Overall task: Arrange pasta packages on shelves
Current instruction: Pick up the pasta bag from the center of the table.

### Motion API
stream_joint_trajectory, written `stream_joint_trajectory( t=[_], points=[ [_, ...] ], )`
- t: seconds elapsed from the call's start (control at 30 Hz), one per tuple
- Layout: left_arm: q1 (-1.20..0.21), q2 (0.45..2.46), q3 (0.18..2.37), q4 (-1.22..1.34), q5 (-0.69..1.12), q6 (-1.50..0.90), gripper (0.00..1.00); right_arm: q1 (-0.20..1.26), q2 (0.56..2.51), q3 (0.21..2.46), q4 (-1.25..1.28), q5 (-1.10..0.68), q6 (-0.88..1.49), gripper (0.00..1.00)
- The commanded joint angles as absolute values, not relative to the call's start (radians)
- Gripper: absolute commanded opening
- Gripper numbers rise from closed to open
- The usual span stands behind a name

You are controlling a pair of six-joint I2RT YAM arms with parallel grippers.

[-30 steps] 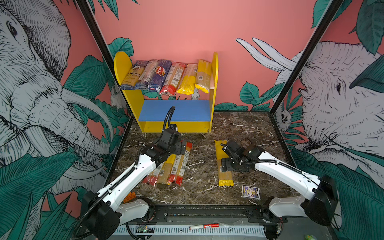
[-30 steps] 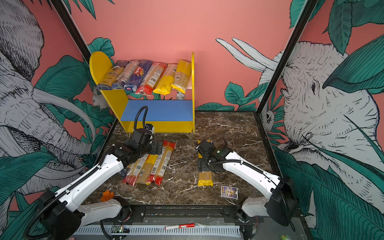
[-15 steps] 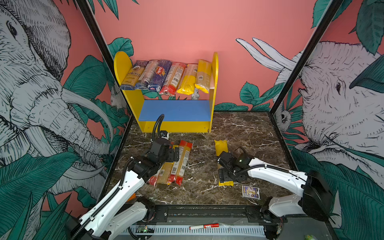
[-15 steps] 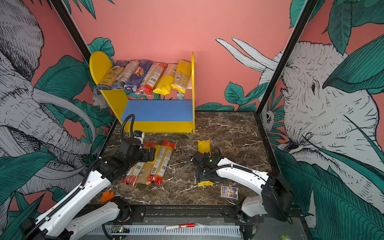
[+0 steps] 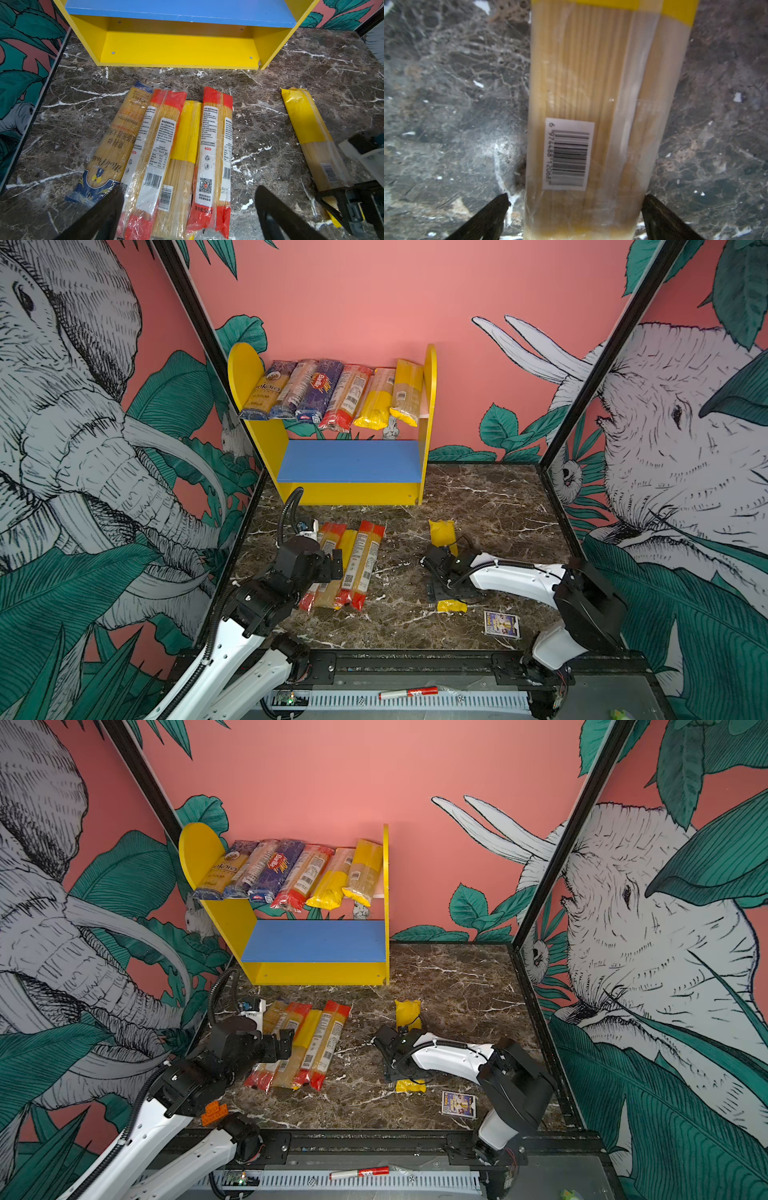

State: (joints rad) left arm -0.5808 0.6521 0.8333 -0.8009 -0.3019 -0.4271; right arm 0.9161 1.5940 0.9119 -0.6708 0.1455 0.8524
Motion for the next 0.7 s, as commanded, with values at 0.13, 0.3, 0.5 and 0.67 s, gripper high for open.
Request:
stream_joint_trajectory(
  t=[0.13, 0.3, 0.5, 0.67],
  points=[
    [-0.575, 0.618, 0.825, -0.861, -0.327, -0.447, 0.99, 0.903, 1.613, 0.889, -0.647, 0.19, 0.833, 0.99],
    [-0.574, 0.62, 0.828, -0.859, -0.324, -0.444, 0.99, 0.876, 1.608, 0.849, -0.623, 0.175, 0.839, 0.99],
    [-0.575, 0.631, 0.832, -0.848, -0.321, -0.435, 0.99, 0.862, 1.615, 0.839, -0.615, 0.169, 0.831, 0.98],
    [-0.575, 0.641, 0.838, -0.838, -0.315, -0.431, 0.99, 0.839, 1.662, 0.84, -0.6, 0.132, 0.825, 0.73]
  ],
)
